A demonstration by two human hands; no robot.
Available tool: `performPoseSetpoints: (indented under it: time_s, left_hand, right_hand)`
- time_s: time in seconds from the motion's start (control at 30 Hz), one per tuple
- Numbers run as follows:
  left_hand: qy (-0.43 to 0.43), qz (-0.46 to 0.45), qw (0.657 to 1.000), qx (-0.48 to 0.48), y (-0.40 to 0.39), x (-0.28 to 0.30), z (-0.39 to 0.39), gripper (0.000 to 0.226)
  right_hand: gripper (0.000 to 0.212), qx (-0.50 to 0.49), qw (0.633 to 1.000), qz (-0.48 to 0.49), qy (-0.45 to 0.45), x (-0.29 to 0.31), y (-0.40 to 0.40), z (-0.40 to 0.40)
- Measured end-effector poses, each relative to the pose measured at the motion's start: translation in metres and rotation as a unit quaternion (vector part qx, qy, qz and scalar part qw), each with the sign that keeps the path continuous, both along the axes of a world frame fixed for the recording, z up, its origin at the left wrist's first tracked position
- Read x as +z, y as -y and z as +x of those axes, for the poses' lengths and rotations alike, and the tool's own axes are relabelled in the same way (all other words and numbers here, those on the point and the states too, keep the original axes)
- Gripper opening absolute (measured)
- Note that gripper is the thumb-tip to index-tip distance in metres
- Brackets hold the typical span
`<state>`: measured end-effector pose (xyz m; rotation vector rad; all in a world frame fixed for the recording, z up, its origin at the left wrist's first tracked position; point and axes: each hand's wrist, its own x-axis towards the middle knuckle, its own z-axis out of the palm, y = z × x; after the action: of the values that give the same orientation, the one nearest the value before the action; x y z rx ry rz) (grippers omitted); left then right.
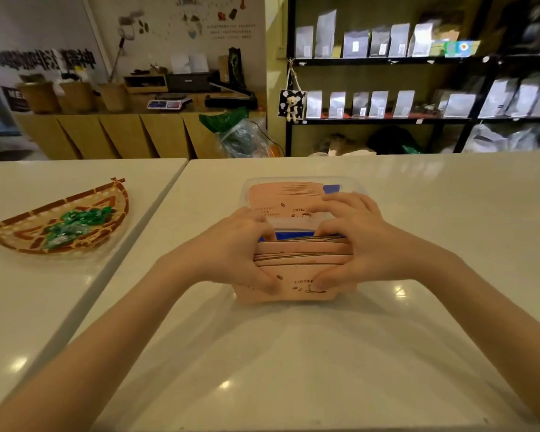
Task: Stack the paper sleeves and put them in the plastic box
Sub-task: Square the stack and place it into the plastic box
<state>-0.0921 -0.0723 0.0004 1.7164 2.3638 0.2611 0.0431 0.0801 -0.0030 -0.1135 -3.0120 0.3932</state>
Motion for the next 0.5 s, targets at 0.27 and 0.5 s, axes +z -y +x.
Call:
performPoseSetpoints:
  time_s: [0.27, 0.5]
  left_hand:
    - [0.027, 0.035, 0.999, 0.002, 0.007, -0.009, 0.000, 0.052]
    - [0.035, 0.090, 0.995, 0.032, 0.025, -0.024, -0.003, 0.056]
  right_hand:
    - [0.062, -0.007, 0.999, -0.031, -0.011, -0.018, -0.008, -0.001]
    - [0.056, 0.025, 0.999, -0.040, -0.023, -0.023, -0.015, 0.008]
